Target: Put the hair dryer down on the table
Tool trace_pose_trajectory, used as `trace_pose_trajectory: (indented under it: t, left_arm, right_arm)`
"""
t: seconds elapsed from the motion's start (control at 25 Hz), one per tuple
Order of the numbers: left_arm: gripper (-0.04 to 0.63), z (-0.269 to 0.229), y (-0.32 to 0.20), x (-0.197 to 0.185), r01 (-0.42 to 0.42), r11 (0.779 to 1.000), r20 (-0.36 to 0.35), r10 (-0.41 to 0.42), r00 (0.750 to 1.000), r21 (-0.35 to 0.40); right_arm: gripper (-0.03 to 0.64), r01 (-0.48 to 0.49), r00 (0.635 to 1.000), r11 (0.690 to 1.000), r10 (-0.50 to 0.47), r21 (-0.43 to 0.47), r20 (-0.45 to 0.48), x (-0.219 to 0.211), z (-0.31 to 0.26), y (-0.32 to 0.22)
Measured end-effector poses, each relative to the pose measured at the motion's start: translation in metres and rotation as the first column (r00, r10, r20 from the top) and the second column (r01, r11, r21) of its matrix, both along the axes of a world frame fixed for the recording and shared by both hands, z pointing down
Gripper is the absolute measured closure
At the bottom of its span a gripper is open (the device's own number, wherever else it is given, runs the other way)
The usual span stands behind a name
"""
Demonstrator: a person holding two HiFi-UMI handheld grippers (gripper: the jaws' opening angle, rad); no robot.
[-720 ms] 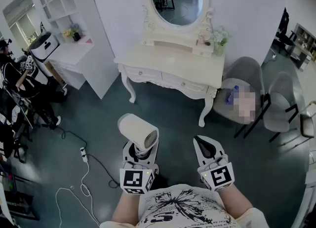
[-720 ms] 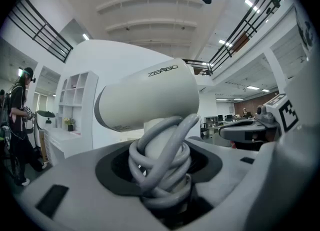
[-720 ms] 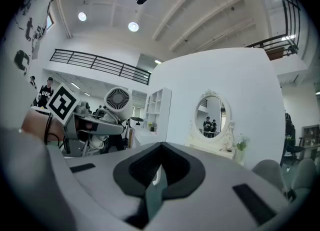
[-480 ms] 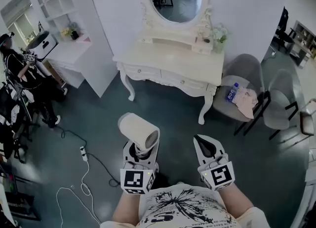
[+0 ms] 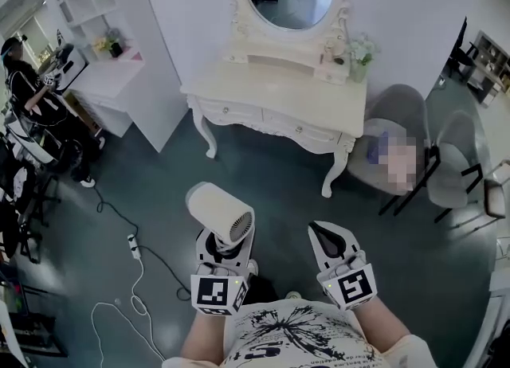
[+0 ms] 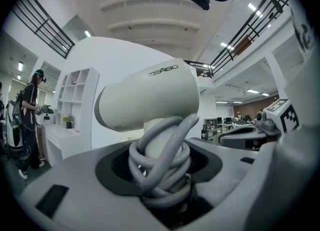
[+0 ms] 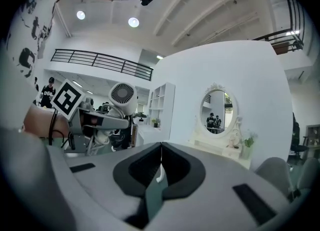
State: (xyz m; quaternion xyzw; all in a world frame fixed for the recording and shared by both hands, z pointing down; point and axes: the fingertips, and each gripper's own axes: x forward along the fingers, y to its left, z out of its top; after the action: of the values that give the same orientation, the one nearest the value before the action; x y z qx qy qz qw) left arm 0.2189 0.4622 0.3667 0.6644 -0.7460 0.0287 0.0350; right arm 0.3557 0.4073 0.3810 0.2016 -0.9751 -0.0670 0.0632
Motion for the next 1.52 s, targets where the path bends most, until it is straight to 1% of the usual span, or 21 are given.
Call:
trace_pose_trajectory:
  t: [0.16, 0.32, 0.4, 0.48, 0.6, 0.68, 0.76, 0.84, 1.0, 1.16, 1.32, 1.52]
  left_arm:
    - [0.345, 0.0, -0.009, -0.042, -0.005, 1.0, -0.017, 0.006, 1.0, 0.01]
    - [0.345, -0.003, -0.022, -0.095, -0.026, 1.0, 0.019, 0.025, 1.0, 0.017]
    - [0.345, -0.005, -0.029, -0.124, -0.034, 0.999, 0.022, 0.034, 0.999, 0.022]
    - [0.345, -0.006, -0.035, -0.153, -0.041, 0.999, 0.009, 0.041, 0.999, 0.024]
    - [0.345, -0.005, -0.044, -0.192, -0.05, 0.999, -0.003, 0.05, 0.999, 0.015]
    - [0.345, -0.002, -0.051, -0.211, -0.058, 0.998, -0.015, 0.058, 0.998, 0.01]
    - [0.345, 0.002, -0.059, -0.229, -0.061, 0.998, -0.031, 0.061, 0.998, 0.004]
    - [0.345, 0.008, -0.065, -0.244, -0.055, 0.998, -0.043, 0.055, 0.998, -0.004]
    - [0.345, 0.018, -0.082, -0.265, -0.041, 0.999, -0.054, 0.04, 0.998, -0.016]
    - [0.345, 0.023, -0.105, -0.282, -0.025, 0.999, -0.042, 0.023, 0.999, -0.028]
    - [0.345, 0.022, -0.147, -0.297, 0.003, 0.999, -0.031, -0.004, 1.0, -0.033]
    - [0.345, 0.019, -0.217, -0.311, 0.019, 0.999, -0.026, -0.02, 0.999, -0.041]
  right_arm:
    - [0.598, 0.003, 1.0, 1.0, -0.003, 0.013, -0.016, -0.042, 0.0, -0.009]
    - [0.598, -0.014, 1.0, 1.0, 0.014, 0.006, -0.001, -0.097, -0.001, -0.027]
    - [0.598, -0.025, 1.0, 1.0, 0.025, 0.01, 0.002, -0.126, -0.002, -0.035]
    - [0.598, -0.043, 0.999, 0.999, 0.043, -0.005, 0.001, -0.154, -0.002, -0.042]
    - [0.598, -0.071, 0.997, 0.995, 0.072, -0.069, 0.002, -0.19, -0.001, -0.053]
    - [0.598, -0.066, 0.998, 0.996, 0.067, -0.065, 0.002, -0.209, 0.0, -0.06]
    - [0.598, -0.069, 0.997, 0.995, 0.068, -0.071, -0.02, -0.225, 0.006, -0.066]
    - [0.598, -0.073, 0.997, 0.994, 0.07, -0.087, -0.039, -0.238, 0.012, -0.072]
    - [0.598, -0.067, 0.997, 0.993, 0.064, -0.093, -0.043, -0.26, 0.016, -0.095]
    - [0.598, -0.044, 0.999, 0.992, 0.042, -0.118, -0.027, -0.28, 0.021, -0.125]
    - [0.597, -0.011, 1.0, 0.992, 0.011, -0.127, -0.002, -0.298, 0.021, -0.173]
    - [0.597, 0.007, 1.0, 0.992, -0.005, -0.128, 0.019, -0.317, 0.016, -0.251]
